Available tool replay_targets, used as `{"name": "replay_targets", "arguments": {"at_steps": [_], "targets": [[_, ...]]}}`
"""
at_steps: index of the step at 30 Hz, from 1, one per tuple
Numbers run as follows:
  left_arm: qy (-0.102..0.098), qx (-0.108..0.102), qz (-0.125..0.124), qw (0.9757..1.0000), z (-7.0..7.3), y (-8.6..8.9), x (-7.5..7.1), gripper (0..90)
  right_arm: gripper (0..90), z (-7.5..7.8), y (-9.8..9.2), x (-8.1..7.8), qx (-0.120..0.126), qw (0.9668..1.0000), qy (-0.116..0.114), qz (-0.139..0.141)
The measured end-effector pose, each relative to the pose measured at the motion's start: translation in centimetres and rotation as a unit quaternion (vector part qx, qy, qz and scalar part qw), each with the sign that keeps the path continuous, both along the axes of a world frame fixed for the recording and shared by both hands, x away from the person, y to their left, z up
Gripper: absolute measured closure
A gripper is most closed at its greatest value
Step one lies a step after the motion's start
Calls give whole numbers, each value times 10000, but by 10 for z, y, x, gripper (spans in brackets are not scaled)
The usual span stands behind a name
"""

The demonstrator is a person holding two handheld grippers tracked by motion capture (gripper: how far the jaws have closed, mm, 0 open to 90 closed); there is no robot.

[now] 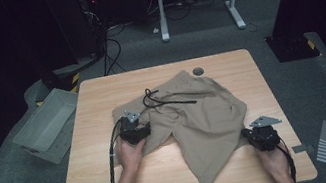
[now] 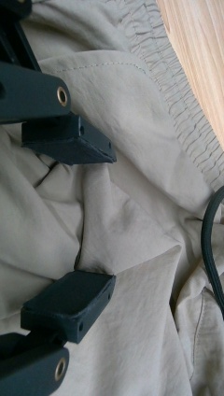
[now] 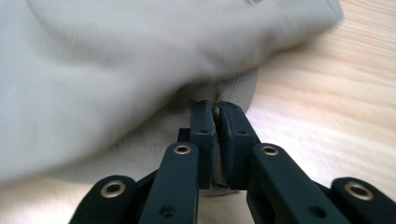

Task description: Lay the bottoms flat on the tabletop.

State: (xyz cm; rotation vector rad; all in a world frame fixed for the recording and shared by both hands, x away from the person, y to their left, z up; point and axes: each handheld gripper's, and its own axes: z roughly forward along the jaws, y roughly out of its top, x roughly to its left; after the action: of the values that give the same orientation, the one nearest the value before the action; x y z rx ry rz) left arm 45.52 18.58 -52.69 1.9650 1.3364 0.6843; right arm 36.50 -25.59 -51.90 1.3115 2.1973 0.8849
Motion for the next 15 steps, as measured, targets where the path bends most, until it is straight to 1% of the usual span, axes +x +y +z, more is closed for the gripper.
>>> {"name": "replay_targets", "arguments": {"at_steps": [2,3,4,5,6,8,9,10,11,12,13,14,15], "targets": [[1,-21,79,10000,0,6,1,349,848,0,-7,-6,31,10000,-19,-38],[21,-41,195,9998,0,14,1,349,847,0,-11,-8,44,10000,-15,-72],[21,-41,195,9998,0,14,1,349,845,0,-11,-8,45,10000,-10,-78],[23,-50,326,9995,0,23,0,349,839,0,-10,-8,27,10000,-2,-92],[23,-50,326,9995,0,23,0,350,817,0,-8,-7,16,10000,-3,-83],[25,-67,469,9989,-1,32,-1,350,707,1,-2,-4,64,9999,-74,-41],[42,-68,525,9986,0,36,-1,350,707,1,-2,-4,64,9999,-74,-41],[42,-87,572,9983,-1,39,-2,350,662,2,1,-2,94,9999,-143,-17],[46,-89,610,9981,-1,42,-2,350,606,5,11,4,184,9996,-220,47],[46,-88,648,9979,-1,45,-3,350,606,5,11,4,184,9996,-220,47],[42,-89,683,9976,-1,46,-3,350,598,6,16,8,220,9995,-206,85],[48,-83,699,9975,-1,47,-4,350,613,5,28,17,100,9997,-109,202],[43,-88,708,9974,-1,47,-4,350,613,5,28,17,100,9997,-109,202]]}}
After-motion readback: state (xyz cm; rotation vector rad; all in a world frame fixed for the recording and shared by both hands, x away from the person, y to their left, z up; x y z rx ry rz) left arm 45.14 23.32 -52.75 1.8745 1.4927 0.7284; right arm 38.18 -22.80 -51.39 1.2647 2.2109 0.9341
